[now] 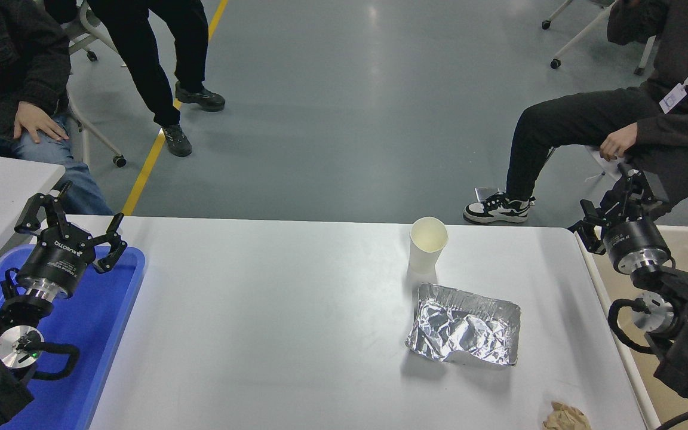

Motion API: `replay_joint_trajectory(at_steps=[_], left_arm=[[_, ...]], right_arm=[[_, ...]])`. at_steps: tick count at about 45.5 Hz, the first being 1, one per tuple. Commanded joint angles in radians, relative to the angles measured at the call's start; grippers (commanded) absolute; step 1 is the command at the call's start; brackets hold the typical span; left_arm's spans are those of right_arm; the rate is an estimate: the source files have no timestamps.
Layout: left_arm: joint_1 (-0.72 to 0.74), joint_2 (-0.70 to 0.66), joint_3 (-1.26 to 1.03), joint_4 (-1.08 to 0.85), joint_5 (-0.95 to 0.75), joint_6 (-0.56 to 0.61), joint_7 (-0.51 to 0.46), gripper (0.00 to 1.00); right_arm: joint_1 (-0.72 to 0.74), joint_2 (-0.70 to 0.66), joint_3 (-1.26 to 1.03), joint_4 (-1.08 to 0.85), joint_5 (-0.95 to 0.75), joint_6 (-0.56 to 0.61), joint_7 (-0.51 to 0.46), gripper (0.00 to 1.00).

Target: Clean the table surface

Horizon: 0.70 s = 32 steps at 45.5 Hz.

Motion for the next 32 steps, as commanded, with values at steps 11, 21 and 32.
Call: replay_joint_trajectory(at_steps=[11,21,32], left_arm=[[0.000,0.000,0.000,0.000,0.000,0.000,0.000,1.00],[0.000,0.000,0.000,0.000,0.000,0.000,0.000,1.00],[0.000,0.000,0.000,0.000,0.000,0.000,0.000,1.00]], right_arm=[[0.009,0.011,-0.003,0.001,-0.002,-0.017,-0.001,0.98],[0.009,0.006,-0.002,0.001,-0.002,-0.010,-0.001,0.98],[0.012,0.000,-0.001,0.001,-0.002,-0.011,-0.001,0.98]])
